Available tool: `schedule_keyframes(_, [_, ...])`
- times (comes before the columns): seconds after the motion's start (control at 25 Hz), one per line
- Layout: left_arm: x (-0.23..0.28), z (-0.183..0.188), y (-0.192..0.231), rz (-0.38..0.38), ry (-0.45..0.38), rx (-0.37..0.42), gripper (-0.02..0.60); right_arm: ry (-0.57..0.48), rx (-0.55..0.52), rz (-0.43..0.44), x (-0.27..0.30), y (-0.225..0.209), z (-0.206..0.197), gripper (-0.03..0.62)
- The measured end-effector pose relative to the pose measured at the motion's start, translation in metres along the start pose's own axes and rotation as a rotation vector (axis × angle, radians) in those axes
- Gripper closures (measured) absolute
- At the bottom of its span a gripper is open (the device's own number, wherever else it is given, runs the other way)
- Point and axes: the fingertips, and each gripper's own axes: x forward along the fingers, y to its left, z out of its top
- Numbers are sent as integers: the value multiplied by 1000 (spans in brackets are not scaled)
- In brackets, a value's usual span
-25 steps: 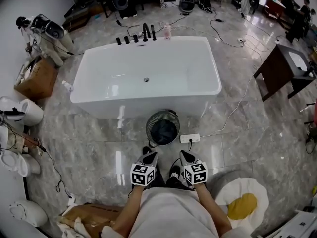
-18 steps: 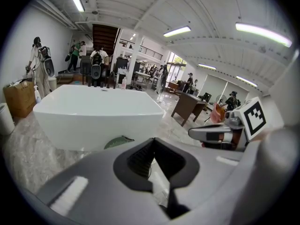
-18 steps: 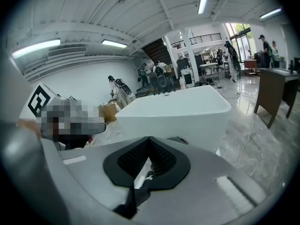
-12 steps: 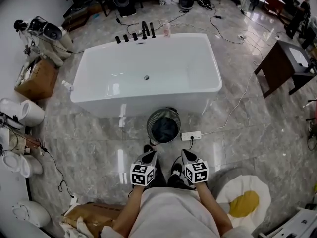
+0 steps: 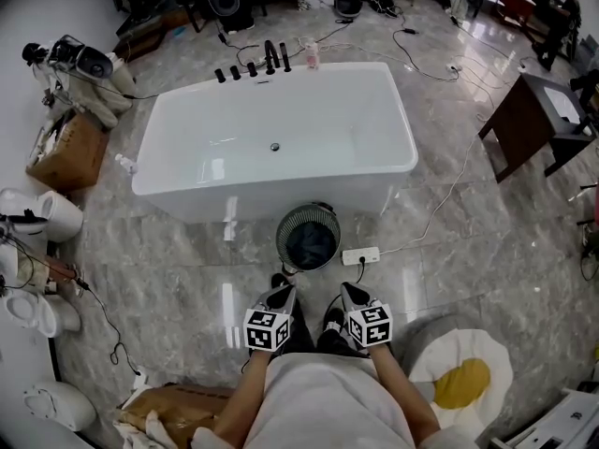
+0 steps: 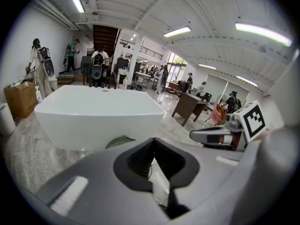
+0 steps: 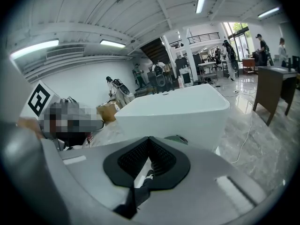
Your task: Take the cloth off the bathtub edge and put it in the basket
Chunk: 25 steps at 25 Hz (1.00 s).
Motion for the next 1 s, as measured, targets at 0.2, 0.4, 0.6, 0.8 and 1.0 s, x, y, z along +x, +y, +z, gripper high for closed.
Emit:
schedule_keyframes(0.2, [-4, -2, 0, -4, 10, 14, 525, -3, -6, 4, 0, 3, 3, 592])
schedule_keyframes(0.4, [-4, -2, 0, 2, 4, 0, 523, -1, -17, 9, -3, 2, 4, 592])
schedule_keyframes(0.6, [-5, -4, -2, 18, 13, 34, 524, 13, -30, 9, -5, 1, -2, 592])
schedule_keyframes(0.8, [-1, -2, -6, 9, 10, 25, 525, 15, -35, 8, -7, -4, -2, 592])
schedule_keyframes(1.0, [0, -1, -7, 1, 8, 14, 525, 11, -39, 8, -7, -6, 0, 592])
